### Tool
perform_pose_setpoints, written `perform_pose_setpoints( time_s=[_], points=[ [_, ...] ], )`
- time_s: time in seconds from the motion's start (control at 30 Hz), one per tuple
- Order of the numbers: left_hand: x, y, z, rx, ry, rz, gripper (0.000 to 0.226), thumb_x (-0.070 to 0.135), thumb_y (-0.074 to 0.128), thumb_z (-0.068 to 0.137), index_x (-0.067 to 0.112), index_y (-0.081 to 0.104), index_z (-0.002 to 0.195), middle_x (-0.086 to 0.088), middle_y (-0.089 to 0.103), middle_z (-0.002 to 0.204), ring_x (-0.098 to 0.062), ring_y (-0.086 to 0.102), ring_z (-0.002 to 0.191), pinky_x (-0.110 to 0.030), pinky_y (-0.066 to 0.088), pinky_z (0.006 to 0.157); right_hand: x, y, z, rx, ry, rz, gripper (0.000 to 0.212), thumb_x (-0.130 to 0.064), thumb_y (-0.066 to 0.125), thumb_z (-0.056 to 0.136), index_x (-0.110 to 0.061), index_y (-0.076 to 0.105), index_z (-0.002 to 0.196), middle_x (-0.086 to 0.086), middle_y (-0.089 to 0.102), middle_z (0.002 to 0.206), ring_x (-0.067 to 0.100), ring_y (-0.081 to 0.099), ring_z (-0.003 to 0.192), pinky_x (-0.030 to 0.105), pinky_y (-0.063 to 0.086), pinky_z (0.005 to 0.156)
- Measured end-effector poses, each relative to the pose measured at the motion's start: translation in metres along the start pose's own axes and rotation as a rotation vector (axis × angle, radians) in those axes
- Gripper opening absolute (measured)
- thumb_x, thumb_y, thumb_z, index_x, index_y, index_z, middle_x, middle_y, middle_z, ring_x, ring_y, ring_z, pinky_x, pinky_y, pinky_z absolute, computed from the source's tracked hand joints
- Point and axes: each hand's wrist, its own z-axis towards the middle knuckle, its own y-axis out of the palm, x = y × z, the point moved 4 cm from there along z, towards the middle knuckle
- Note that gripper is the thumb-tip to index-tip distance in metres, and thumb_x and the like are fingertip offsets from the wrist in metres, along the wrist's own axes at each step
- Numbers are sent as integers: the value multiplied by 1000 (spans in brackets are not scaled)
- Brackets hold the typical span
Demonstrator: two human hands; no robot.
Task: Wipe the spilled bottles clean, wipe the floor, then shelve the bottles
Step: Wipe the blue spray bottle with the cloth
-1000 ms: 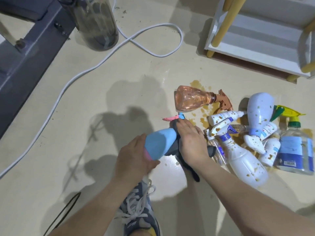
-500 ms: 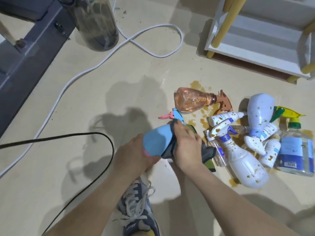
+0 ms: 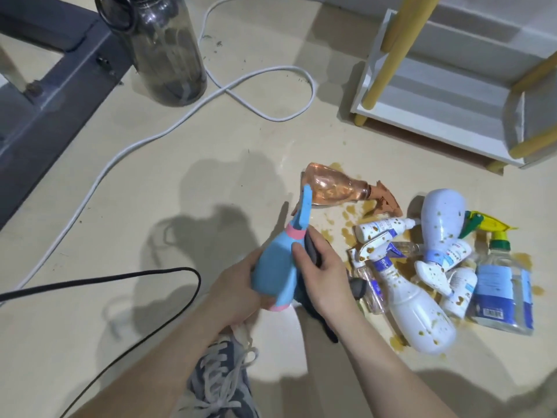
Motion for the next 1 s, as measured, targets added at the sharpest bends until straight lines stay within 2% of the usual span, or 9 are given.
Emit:
perform_pose_setpoints(
  time_s=[0.17, 0.3, 0.37, 0.47, 0.63, 0.7, 0.83, 0.9, 1.0],
  points=[
    [20, -12, 5, 145, 144, 411, 72, 27, 70, 73, 46, 41, 135, 9, 61, 102, -15, 57, 92, -27, 46, 80, 5, 4, -8, 47, -148, -323, 55, -44, 76, 74, -37, 51, 123, -14, 58, 116, 17, 56, 111, 43, 49, 90],
    [53, -46, -4, 185, 36, -127, 41, 10, 54, 92, 25, 59, 130, -2, 70, 104, -23, 69, 87, -36, 58, 82, -3, 13, -10, 92, -218, -523, 53, -35, 74, 79, -33, 51, 126, -15, 54, 119, 18, 50, 110, 47, 47, 85],
    [72, -59, -14, 182, 77, -220, 27, 35, 53, 95, 25, 68, 115, 1, 74, 99, -21, 71, 89, -35, 59, 81, -10, 30, -12, 88, -256, -672, 61, -32, 74, 77, -34, 47, 132, -16, 51, 130, 19, 46, 116, 45, 45, 85],
    [77, -65, -25, 335, 161, 157, 23, 50, 52, 91, 43, 64, 109, 19, 70, 89, 1, 65, 78, -14, 48, 72, -15, 50, -5, 59, -243, -783, 65, -24, 71, 75, -33, 46, 135, -16, 48, 135, 19, 43, 118, 44, 43, 86],
    [48, -81, -18, 647, 108, -3, 30, 45, 48, 95, 24, 65, 83, 3, 70, 75, -20, 69, 72, -42, 57, 72, -55, 44, -5, 57, -416, -346, 17, 1, 48, 79, -11, 56, 88, -3, 57, 78, 22, 49, 73, 35, 46, 69],
    [44, -85, -15, 680, 94, -32, 33, 44, 47, 96, 26, 62, 74, 3, 68, 71, -20, 68, 71, -39, 55, 71, -64, 60, -15, 78, -497, -347, 31, 2, 47, 82, -7, 65, 105, -5, 67, 101, 13, 59, 94, 21, 46, 87],
    [36, -88, -11, 710, 40, -76, 42, 45, 44, 97, 21, 60, 68, 3, 67, 65, -20, 68, 69, -34, 52, 67, -28, 102, -12, -52, -591, -599, 46, -10, 37, 96, -3, 50, 140, 10, 50, 146, 23, 41, 139, 42, 36, 112],
    [23, -93, -11, 733, 15, -150, 41, 42, 44, 98, 19, 64, 72, 2, 71, 68, -15, 71, 66, -30, 54, 66, -9, 88, 4, -19, -483, -724, 47, -11, 37, 96, -18, 49, 141, -3, 50, 145, 12, 39, 139, 47, 36, 109],
    [16, -89, -17, 756, 20, -166, 34, 38, 45, 99, 19, 65, 79, 2, 71, 73, -11, 71, 65, -18, 51, 59, 23, 36, 15, 166, -32, -579, 40, -25, 33, 105, -32, 45, 143, -10, 49, 145, 9, 39, 137, 40, 26, 113]
  ],
)
